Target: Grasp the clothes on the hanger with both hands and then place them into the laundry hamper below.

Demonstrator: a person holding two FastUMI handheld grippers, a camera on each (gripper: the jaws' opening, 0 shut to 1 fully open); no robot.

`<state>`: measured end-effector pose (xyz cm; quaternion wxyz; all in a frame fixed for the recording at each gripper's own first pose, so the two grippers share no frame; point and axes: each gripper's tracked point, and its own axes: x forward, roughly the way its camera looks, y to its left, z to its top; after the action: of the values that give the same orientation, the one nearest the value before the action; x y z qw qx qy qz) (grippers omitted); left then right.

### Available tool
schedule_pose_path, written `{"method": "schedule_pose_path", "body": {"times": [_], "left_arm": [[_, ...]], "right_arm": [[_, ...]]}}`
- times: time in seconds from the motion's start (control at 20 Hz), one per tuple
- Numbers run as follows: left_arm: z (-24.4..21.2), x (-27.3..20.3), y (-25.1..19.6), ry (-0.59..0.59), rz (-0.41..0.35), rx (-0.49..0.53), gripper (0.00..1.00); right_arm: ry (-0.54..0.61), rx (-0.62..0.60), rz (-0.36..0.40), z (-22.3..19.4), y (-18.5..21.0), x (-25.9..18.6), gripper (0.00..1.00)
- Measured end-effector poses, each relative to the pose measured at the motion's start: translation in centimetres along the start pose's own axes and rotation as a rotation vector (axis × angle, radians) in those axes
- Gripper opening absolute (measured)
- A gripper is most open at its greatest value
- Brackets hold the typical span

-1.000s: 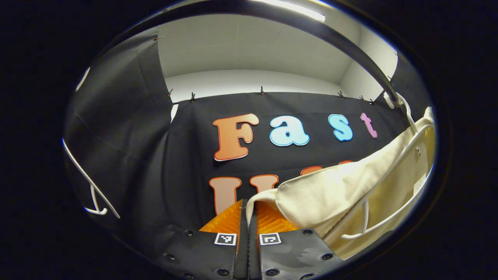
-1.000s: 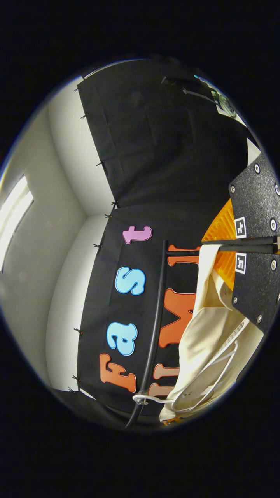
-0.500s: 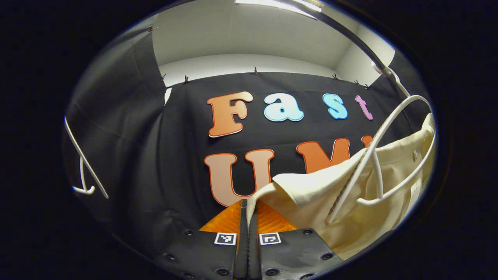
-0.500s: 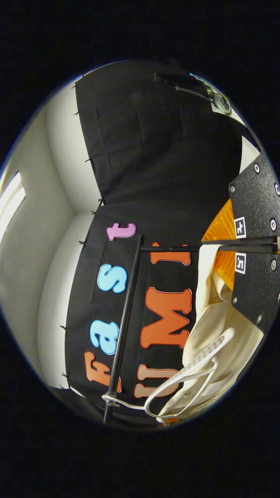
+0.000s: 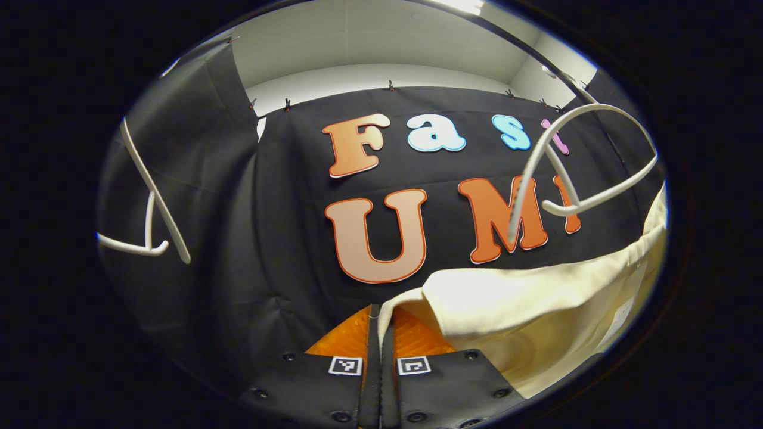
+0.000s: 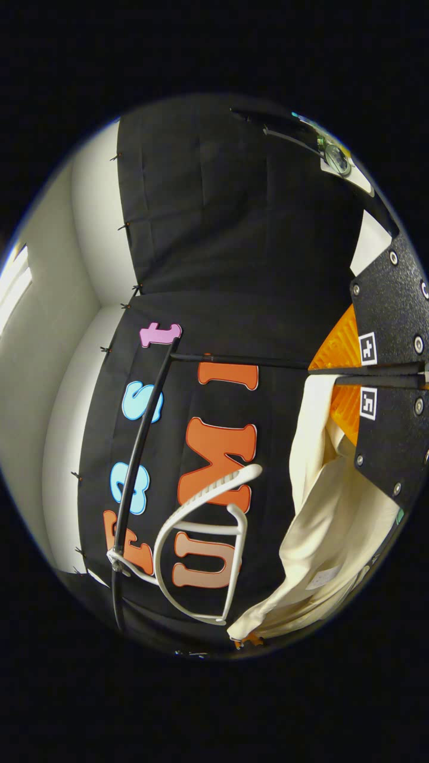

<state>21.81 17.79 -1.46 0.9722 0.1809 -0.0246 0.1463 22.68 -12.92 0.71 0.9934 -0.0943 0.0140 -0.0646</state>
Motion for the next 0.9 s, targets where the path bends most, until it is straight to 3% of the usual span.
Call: {"method": "schedule_pose_path", "body": {"times": [0.45,0.55,0.9], "left_arm": [[-0.2,-7.4,0.4,0.057,-0.038,-0.016,0.07],[-0.1,-9.1,-0.4,0.076,-0.058,-0.034,0.1],[0.3,-15.5,-8.0,0.099,-0.244,-0.016,0.07]], "right_arm": [[-0.019,-0.017,0.019,1.2,1.8,-8.2,0.0],[-0.013,-0.016,0.062,1.1,3.9,-9.9,0.0],[0.068,0.008,0.23,-2.5,11.9,-13.8,0.01]]}}
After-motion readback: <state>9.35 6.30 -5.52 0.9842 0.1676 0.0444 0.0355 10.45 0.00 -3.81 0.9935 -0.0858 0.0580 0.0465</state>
